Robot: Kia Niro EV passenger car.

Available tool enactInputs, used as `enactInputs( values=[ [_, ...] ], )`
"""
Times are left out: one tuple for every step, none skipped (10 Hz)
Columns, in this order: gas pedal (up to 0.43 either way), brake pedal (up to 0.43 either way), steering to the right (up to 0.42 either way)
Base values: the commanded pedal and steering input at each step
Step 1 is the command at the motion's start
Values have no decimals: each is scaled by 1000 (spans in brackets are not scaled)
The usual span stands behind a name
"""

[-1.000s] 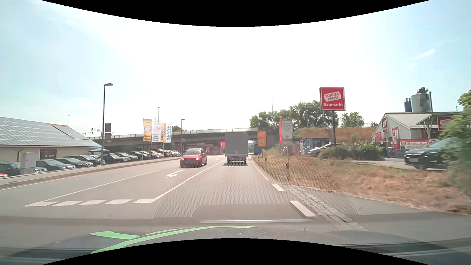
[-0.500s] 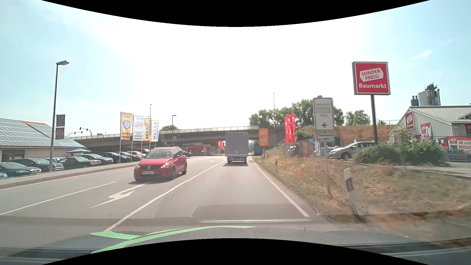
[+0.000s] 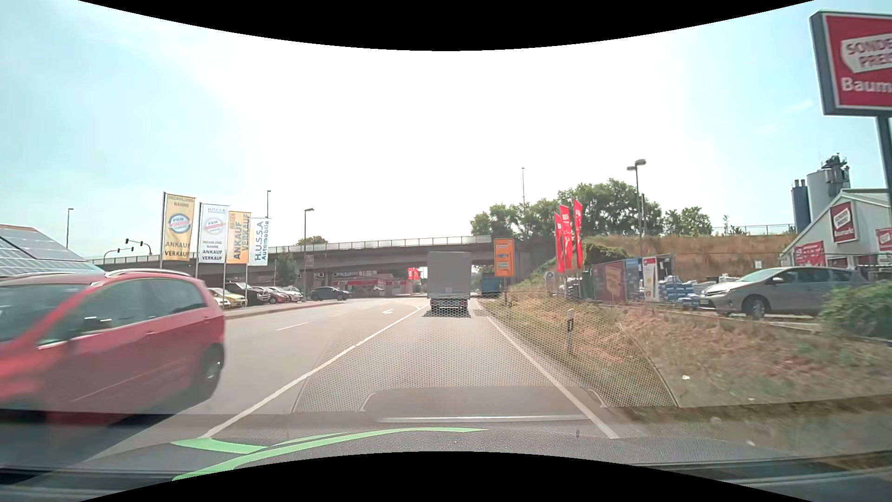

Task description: Follow the waypoints while adhering to traffic rules and regulations

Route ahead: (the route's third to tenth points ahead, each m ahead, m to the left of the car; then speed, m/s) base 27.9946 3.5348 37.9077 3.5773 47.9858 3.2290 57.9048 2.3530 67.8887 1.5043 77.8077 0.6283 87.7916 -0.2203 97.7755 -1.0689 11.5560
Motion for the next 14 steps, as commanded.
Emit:
enactInputs(
  values=[
    [98, 0, 5],
    [98, 0, 5],
    [98, 0, 6],
    [98, 0, 6],
    [98, 0, 5],
    [98, 0, 6],
    [98, 0, 6],
    [98, 0, 5],
    [98, 0, 5],
    [98, 0, 5],
    [98, 0, 5],
    [98, 0, 5],
    [98, 0, 5],
    [98, 0, 5]
  ],
)
